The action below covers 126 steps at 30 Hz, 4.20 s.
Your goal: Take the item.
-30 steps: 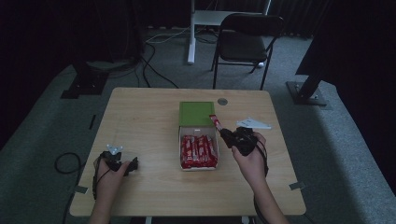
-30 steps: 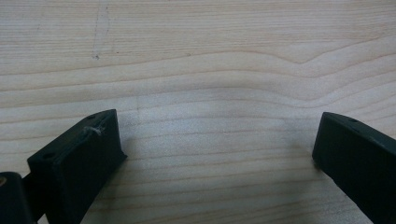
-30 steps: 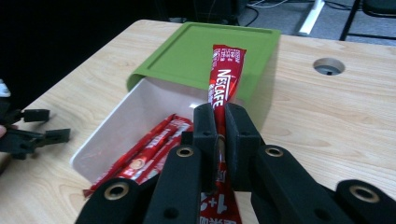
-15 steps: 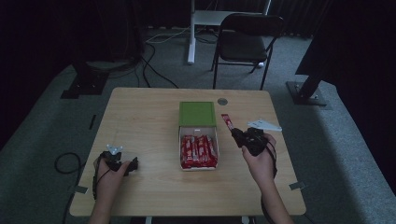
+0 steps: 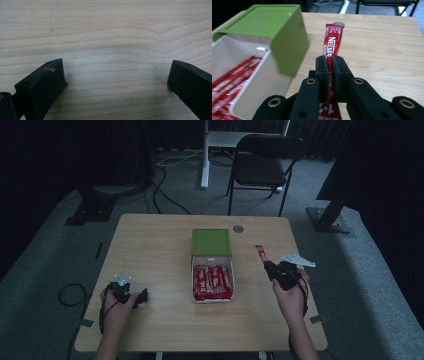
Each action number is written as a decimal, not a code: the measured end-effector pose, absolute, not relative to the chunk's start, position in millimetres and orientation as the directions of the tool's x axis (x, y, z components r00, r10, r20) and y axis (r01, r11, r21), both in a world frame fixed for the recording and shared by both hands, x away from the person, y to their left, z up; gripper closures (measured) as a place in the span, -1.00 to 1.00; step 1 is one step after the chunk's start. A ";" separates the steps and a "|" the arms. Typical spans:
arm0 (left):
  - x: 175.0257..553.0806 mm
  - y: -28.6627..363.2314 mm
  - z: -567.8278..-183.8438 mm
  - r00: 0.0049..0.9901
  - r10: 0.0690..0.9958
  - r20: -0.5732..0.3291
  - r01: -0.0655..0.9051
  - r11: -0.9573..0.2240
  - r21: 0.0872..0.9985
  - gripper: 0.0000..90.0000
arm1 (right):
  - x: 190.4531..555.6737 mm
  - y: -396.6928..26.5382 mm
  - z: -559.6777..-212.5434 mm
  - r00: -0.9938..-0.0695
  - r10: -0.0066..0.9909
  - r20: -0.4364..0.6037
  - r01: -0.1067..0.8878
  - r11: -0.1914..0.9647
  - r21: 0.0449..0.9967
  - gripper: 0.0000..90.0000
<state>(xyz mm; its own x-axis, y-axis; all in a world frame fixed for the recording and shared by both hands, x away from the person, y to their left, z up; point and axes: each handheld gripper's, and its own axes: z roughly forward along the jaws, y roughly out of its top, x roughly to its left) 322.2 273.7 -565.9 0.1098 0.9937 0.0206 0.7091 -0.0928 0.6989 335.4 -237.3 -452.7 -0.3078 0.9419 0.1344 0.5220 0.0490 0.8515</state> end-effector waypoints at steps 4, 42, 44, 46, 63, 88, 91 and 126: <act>322.2 273.7 -565.9 0.109 0.994 0.021 0.709 -0.093 0.699 -0.96 | 334.8 -247.7 -459.4 -0.275 0.953 0.132 0.524 0.034 0.851 0.86; 322.1 273.9 -565.8 0.111 0.994 0.022 0.710 -0.095 0.698 -0.96 | 340.7 -311.3 -532.9 -0.016 0.993 0.114 0.619 -0.080 0.782 0.86; 322.1 273.9 -565.8 0.111 0.994 0.022 0.710 -0.095 0.697 -0.96 | 340.6 -311.2 -535.8 -0.010 0.994 0.106 0.622 -0.077 0.779 0.86; 322.1 273.9 -565.8 0.111 0.994 0.022 0.710 -0.095 0.698 -0.96 | 340.6 -311.2 -538.7 -0.009 0.994 0.106 0.628 -0.077 0.774 0.86; 322.1 273.9 -565.8 0.111 0.994 0.022 0.710 -0.095 0.698 -0.95 | 341.0 -308.6 -557.2 -0.011 0.992 0.123 0.676 -0.083 0.732 0.84; 322.1 273.9 -565.8 0.111 0.994 0.022 0.710 -0.095 0.698 -0.96 | 341.8 -305.7 -547.6 -0.078 0.977 0.199 0.626 -0.107 0.772 -0.18; 322.1 273.9 -565.8 0.111 0.994 0.022 0.710 -0.095 0.698 -0.96 | 342.1 -302.2 -547.1 -0.115 0.973 0.202 0.628 -0.087 0.773 -0.21; 322.2 273.8 -565.9 0.111 0.994 0.022 0.709 -0.094 0.699 -0.96 | 338.2 -254.0 -566.7 -0.355 0.930 0.092 0.640 0.170 0.749 -0.35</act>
<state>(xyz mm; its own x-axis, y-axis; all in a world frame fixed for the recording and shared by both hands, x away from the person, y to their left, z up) 322.2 273.8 -565.9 0.1107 0.9936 0.0220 0.7090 -0.0944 0.6988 338.2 -254.0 -566.7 -0.3550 0.9303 0.0921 0.6400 0.1700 0.7494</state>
